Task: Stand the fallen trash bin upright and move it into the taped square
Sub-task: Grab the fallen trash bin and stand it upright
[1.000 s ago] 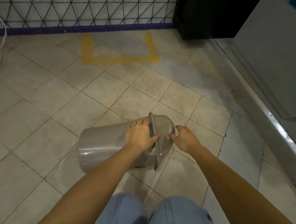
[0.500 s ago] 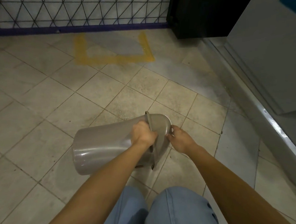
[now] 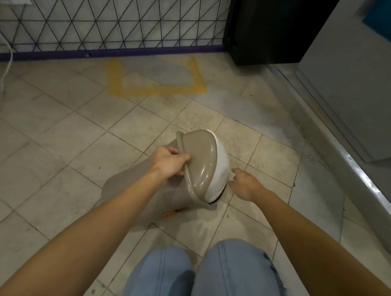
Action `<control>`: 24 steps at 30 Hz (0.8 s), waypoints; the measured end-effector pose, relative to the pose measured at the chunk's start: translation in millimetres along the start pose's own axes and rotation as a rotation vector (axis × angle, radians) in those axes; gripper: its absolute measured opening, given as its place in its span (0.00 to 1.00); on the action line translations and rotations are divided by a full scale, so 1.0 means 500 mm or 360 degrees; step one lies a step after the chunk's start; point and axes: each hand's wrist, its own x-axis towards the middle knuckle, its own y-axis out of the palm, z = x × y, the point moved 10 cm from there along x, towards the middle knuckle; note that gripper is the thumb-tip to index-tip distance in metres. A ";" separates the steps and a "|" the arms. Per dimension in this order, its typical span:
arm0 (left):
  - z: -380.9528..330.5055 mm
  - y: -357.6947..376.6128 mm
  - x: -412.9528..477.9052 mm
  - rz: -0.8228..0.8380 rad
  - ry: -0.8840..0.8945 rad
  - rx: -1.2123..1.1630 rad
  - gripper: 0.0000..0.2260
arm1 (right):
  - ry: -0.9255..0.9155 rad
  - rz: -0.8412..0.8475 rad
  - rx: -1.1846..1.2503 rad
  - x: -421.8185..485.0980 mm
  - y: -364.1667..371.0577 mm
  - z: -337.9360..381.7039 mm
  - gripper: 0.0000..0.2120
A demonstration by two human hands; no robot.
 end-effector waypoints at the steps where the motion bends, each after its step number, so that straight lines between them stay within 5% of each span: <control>1: -0.005 -0.012 0.001 0.0010 0.0007 -0.0068 0.07 | 0.0008 0.0016 -0.0003 -0.001 0.006 0.002 0.24; 9: 0.002 -0.061 -0.007 0.0114 -0.0011 -0.0369 0.05 | 0.0244 0.0126 0.0520 0.002 0.058 -0.019 0.28; 14: 0.011 -0.073 -0.009 0.0141 0.0034 -0.0438 0.06 | 0.0317 0.0301 0.1024 -0.014 0.095 -0.004 0.21; 24: 0.010 -0.131 -0.002 0.0060 0.0115 -0.0440 0.05 | 0.0273 0.0284 0.1177 -0.031 0.072 0.023 0.09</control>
